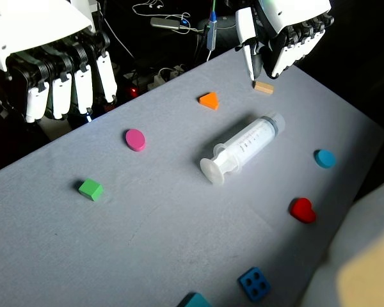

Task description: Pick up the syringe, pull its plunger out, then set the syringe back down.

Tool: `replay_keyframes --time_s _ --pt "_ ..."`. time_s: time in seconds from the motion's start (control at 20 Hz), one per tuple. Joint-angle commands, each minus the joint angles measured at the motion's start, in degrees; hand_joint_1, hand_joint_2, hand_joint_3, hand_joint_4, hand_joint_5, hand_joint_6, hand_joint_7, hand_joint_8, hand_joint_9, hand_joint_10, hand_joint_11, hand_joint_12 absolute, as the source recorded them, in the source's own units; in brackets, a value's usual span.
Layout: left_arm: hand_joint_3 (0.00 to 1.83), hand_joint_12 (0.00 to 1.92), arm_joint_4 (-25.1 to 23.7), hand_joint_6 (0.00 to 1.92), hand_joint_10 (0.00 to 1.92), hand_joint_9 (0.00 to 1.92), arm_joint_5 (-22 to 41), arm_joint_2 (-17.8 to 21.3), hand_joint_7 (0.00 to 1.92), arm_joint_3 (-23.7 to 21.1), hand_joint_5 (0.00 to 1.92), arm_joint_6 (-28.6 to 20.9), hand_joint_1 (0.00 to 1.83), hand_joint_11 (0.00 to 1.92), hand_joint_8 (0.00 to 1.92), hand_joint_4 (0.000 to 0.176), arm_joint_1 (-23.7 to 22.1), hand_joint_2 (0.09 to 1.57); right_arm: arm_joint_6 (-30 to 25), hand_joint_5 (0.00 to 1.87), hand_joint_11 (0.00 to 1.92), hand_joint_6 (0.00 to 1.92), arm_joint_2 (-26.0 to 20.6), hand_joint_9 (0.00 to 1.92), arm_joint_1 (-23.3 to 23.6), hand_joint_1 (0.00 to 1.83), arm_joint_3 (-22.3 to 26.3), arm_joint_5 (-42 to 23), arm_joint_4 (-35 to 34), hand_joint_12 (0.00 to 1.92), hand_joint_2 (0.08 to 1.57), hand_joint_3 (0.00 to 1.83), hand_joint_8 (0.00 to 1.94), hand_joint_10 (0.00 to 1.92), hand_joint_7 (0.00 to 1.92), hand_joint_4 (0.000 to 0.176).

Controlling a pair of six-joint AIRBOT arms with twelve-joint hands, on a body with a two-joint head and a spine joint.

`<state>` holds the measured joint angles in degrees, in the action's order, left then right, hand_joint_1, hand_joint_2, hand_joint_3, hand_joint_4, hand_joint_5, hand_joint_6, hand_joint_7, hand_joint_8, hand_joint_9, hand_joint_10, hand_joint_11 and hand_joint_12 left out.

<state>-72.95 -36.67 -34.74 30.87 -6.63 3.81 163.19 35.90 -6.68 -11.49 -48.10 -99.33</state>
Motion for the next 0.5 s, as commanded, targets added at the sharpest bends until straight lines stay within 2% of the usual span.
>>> replay_keyframes --time_s 0.0,0.1,0.15,0.35,0.4,0.45 --pt "0.15 0.18 -3.9 0.04 0.01 0.0 0.8 0.3 0.0 -0.2 0.03 0.3 0.09 0.0 0.01 0.0 -0.7 1.04 0.3 0.1 0.0 0.06 0.0 0.07 0.6 0.05 -0.1 1.3 4.4 0.56 0.85 0.16 0.05 0.06 0.12 0.0" --pt "0.15 0.18 -3.9 0.04 0.01 0.0 0.8 0.3 0.0 -0.1 0.03 0.3 0.09 0.0 0.01 0.0 -0.7 1.04 0.6 0.1 0.0 0.06 0.1 0.07 -0.2 0.05 -0.2 2.2 5.0 0.56 0.85 0.16 0.05 0.06 0.12 0.0" --pt "0.02 0.2 -3.9 0.01 0.0 0.0 0.8 0.3 0.0 -0.1 0.05 0.5 0.09 0.0 0.0 0.0 -0.7 1.11 -0.1 0.12 0.0 0.0 0.2 0.09 -1.2 0.05 -0.2 3.0 6.5 0.52 0.92 0.02 0.0 0.0 0.13 0.0" --pt "0.0 0.18 -3.9 0.0 0.0 0.0 0.8 0.3 0.01 -0.2 0.06 0.7 0.13 0.0 0.0 0.0 -0.6 1.1 -4.4 0.14 0.0 0.0 1.3 0.11 -3.1 0.05 -0.1 2.5 9.9 0.58 0.92 0.0 0.01 0.01 0.16 0.0" --pt "0.0 0.17 -3.9 0.0 0.0 0.0 0.0 0.3 0.01 -0.2 0.05 1.5 0.25 0.0 0.0 0.0 -0.4 1.09 -6.0 0.15 0.0 0.0 2.3 0.14 -3.7 0.05 0.4 -2.8 9.9 0.65 0.92 0.0 0.01 0.01 0.2 0.0" --pt "0.0 0.17 -3.9 0.0 0.0 0.0 -0.5 0.3 0.01 -0.2 0.05 1.5 0.25 0.0 0.0 0.0 -0.2 1.09 -6.0 0.15 0.0 0.0 2.6 0.14 -3.6 0.05 0.5 -4.0 9.9 0.65 0.92 0.0 0.01 0.01 0.2 0.0"
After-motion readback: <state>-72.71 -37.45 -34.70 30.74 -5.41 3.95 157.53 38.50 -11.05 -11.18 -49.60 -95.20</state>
